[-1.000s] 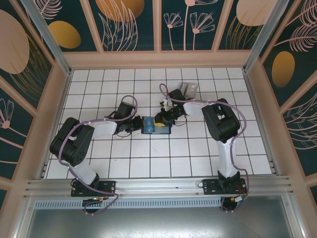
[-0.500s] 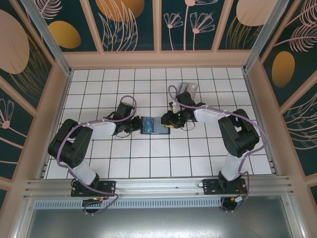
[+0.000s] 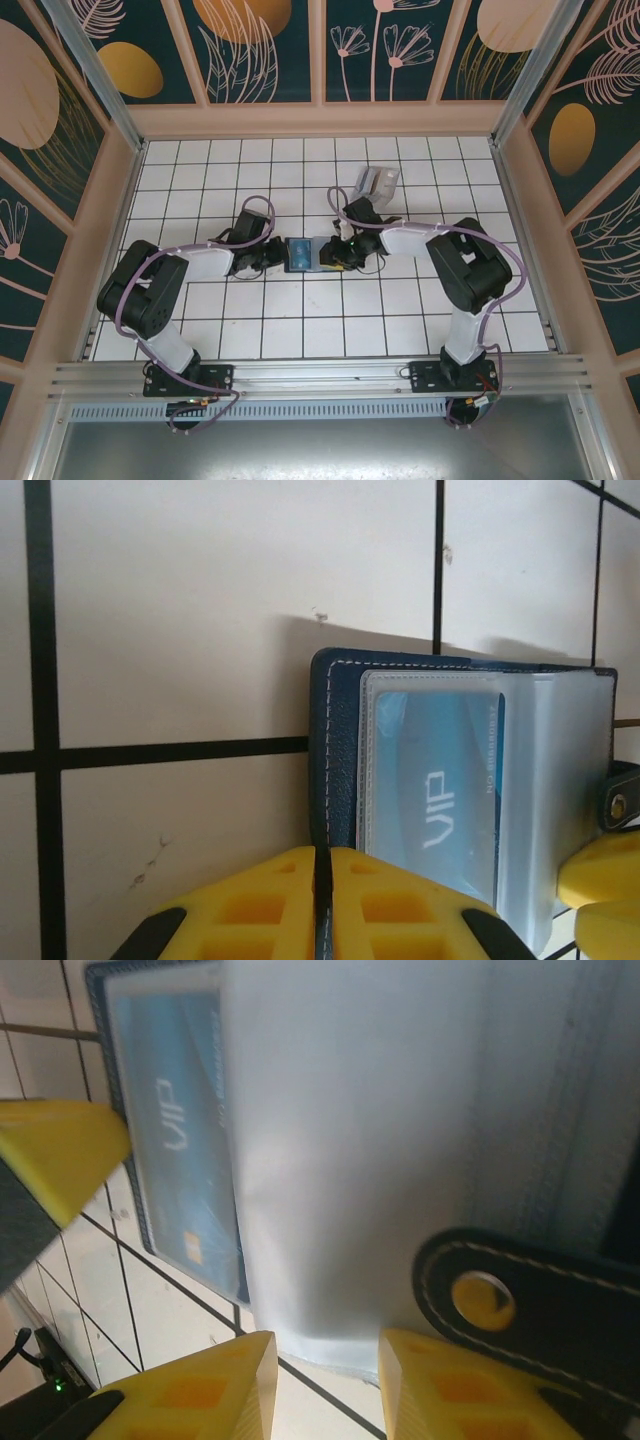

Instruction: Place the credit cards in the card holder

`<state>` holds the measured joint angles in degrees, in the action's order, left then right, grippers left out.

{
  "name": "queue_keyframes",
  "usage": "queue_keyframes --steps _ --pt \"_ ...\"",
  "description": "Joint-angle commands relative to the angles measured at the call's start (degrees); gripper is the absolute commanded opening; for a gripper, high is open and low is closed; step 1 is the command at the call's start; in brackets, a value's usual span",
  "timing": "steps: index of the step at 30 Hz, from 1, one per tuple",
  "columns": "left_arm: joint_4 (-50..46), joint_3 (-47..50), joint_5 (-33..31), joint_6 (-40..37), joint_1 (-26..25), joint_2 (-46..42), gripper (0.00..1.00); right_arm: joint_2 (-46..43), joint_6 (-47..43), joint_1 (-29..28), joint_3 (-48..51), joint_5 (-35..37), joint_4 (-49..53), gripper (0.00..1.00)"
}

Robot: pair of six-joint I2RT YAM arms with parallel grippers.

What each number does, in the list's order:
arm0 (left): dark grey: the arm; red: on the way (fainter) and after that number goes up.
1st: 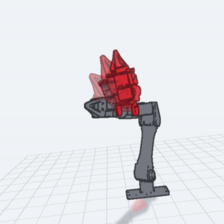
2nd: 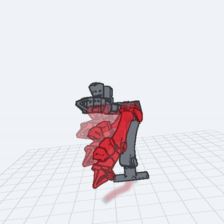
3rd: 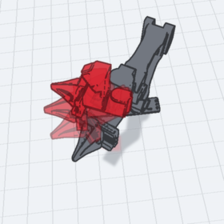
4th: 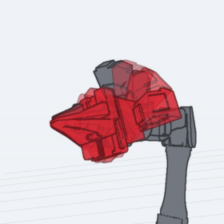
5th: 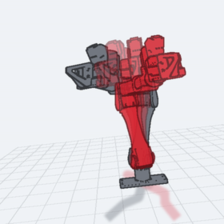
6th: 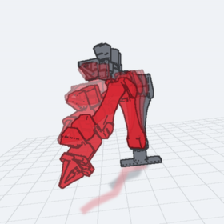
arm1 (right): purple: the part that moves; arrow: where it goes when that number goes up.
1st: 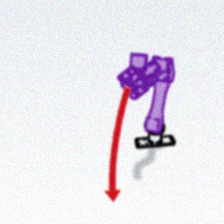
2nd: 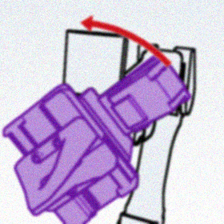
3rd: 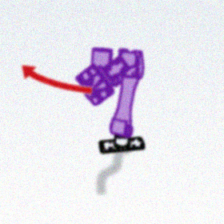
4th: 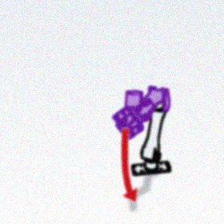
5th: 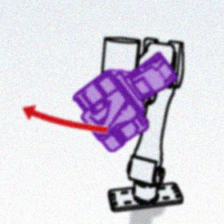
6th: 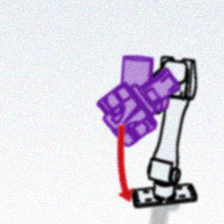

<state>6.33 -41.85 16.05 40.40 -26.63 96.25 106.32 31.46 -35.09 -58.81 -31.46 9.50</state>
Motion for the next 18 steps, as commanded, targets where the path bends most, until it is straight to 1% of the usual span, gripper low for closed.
queue_keyframes --steps 1,3,7,10,13,18 --pt "-0.49 0.00 0.84 0.38 -0.11 -0.70 0.13 1.04 -0.09 -0.68 -1.67 1.46 0.49 0.34" --pt "0.08 0.80 0.58 0.90 -0.09 -1.54 0.13 -0.92 0.02 -1.01 -1.50 2.74 0.60 0.36" --pt "0.54 1.38 -0.32 1.00 -0.09 -2.03 0.14 -5.86 -1.18 -1.62 -0.76 9.12 3.06 0.38" --pt "1.36 1.71 0.18 1.77 -0.09 -2.03 0.14 -8.08 -0.75 -1.57 1.55 11.30 2.85 0.39" --pt "2.32 1.84 0.66 1.99 -0.09 -1.34 0.14 -8.06 -0.63 -1.64 3.11 12.21 1.85 0.39" --pt "2.14 1.75 0.91 1.96 -0.09 -1.13 0.15 -5.12 0.18 -1.82 3.26 11.87 -0.04 0.40"
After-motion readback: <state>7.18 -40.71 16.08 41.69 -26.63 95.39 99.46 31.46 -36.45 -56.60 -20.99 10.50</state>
